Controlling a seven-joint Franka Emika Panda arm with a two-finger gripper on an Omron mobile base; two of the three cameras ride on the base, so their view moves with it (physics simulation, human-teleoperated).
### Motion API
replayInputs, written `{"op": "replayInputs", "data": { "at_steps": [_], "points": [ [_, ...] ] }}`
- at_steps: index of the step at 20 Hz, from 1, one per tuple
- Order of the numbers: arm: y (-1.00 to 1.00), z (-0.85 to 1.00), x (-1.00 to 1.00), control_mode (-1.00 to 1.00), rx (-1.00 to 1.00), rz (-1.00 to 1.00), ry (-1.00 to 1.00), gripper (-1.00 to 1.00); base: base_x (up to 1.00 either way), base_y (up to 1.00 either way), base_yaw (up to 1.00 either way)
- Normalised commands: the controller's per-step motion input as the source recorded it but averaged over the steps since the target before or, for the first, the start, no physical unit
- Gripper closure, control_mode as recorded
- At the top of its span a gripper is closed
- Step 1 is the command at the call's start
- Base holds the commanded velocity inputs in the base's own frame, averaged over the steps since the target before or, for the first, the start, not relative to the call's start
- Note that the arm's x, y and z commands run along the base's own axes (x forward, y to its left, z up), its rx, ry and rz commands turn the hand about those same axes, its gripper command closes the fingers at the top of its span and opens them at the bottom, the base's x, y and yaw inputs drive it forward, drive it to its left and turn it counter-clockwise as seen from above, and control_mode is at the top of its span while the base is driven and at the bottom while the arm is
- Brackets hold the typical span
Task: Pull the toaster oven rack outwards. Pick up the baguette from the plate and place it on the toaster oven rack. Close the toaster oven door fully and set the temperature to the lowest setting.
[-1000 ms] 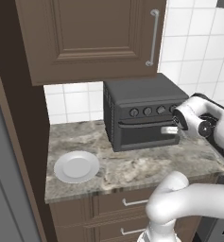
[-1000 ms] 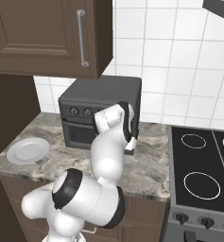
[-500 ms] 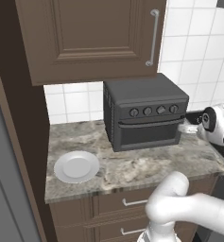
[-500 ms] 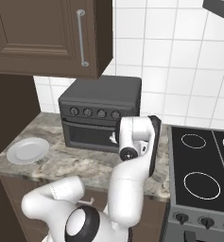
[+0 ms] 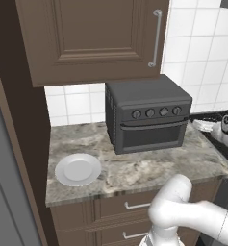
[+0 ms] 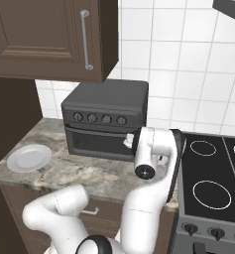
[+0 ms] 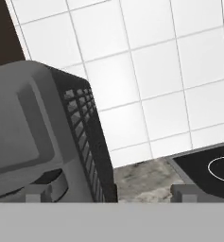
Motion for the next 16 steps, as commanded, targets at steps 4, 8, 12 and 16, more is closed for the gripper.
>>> {"op": "replayInputs", "data": {
  "at_steps": [4,8,12,16],
  "points": [
    [-0.57,0.61,-0.24,-1.0,0.3,0.06,-0.24,-1.0,0.0,0.0,0.0],
    [-0.39,0.48,-0.23,-1.0,0.39,0.06,-0.36,-1.0,0.0,0.0,0.0],
    [-0.1,0.28,-0.31,-1.0,0.11,0.02,-0.41,-1.0,0.0,0.0,0.0],
    [-0.12,0.21,-0.27,-1.0,0.04,0.0,-0.55,-1.0,0.0,0.0,0.0]
  ]
}}
